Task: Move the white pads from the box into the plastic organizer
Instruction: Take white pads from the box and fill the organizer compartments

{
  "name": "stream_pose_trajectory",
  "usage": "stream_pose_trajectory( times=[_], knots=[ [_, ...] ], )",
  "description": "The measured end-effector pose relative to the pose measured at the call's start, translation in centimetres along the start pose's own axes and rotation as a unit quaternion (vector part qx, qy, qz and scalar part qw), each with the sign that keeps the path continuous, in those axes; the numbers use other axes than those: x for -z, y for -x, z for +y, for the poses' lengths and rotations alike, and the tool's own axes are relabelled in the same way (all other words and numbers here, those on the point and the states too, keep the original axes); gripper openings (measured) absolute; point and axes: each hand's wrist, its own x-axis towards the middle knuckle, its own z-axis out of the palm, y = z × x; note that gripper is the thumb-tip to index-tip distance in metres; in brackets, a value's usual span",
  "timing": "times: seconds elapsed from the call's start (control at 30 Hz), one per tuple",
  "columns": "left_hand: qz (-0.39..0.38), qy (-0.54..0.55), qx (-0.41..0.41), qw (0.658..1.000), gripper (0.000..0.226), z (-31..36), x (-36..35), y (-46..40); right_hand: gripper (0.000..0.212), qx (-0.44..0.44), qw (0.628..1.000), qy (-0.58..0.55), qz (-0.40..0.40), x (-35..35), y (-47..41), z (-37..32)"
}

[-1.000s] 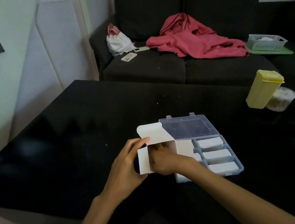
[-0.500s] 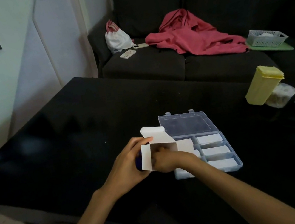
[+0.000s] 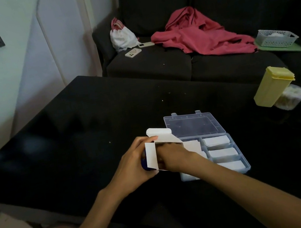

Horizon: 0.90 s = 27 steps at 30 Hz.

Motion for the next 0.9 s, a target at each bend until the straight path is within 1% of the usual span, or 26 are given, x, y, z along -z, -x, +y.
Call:
stream_pose_trajectory(
  times=[0.07, 0.1, 0.13, 0.2, 0.27, 0.37, 0.47, 0.57, 0.67, 0.77, 0.9],
  knots=[
    [0.023, 0.008, -0.001, 1.0, 0.078, 0.0, 0.0, 0.1, 0.043, 0.007, 1.0, 0.021, -0.011, 1.3, 1.2, -0.6],
    [0.039, 0.009, -0.002, 0.999, 0.078, -0.1, 0.1, 0.2, 0.038, 0.007, 0.999, 0.054, -0.008, 2.1, 1.9, -1.0],
    [0.057, 0.018, -0.001, 0.998, 0.078, -0.2, 0.1, 0.3, 0.032, 0.01, 0.995, 0.095, 0.007, 2.9, 2.7, -1.3],
    [0.087, 0.065, 0.012, 0.994, 0.08, -0.6, 0.3, 0.6, 0.026, 0.051, 0.983, 0.17, 0.05, 4.3, 4.4, -1.6],
    [0.103, 0.104, 0.029, 0.989, 0.08, -1.1, 0.4, 0.9, 0.024, 0.067, 0.978, 0.178, 0.09, 5.1, 5.4, -0.9],
    [0.115, 0.121, 0.047, 0.985, 0.081, -1.9, 0.2, 0.9, 0.023, 0.035, 0.989, 0.071, 0.126, 5.7, 5.3, 1.5],
    [0.123, 0.109, 0.057, 0.985, 0.082, -2.2, -0.1, 0.5, 0.023, -0.027, 0.992, -0.049, 0.116, 6.0, 4.9, 4.0],
    [0.128, 0.116, 0.069, 0.983, 0.085, -2.2, -0.4, -0.4, 0.022, -0.072, 0.983, -0.129, 0.112, 5.9, 4.9, 5.6],
    [0.121, 0.129, 0.096, 0.979, 0.089, -2.4, -0.7, -1.5, 0.029, -0.093, 0.963, -0.227, 0.112, 5.4, 5.2, 6.3],
    [0.085, 0.138, 0.146, 0.976, 0.096, -2.7, -0.5, -2.7, 0.032, -0.11, 0.928, -0.347, 0.08, 4.9, 5.1, 6.7],
    [0.076, 0.123, 0.207, 0.968, 0.108, -2.4, -0.2, -3.7, 0.031, -0.126, 0.894, -0.427, 0.053, 4.0, 4.8, 6.9]
  ],
)
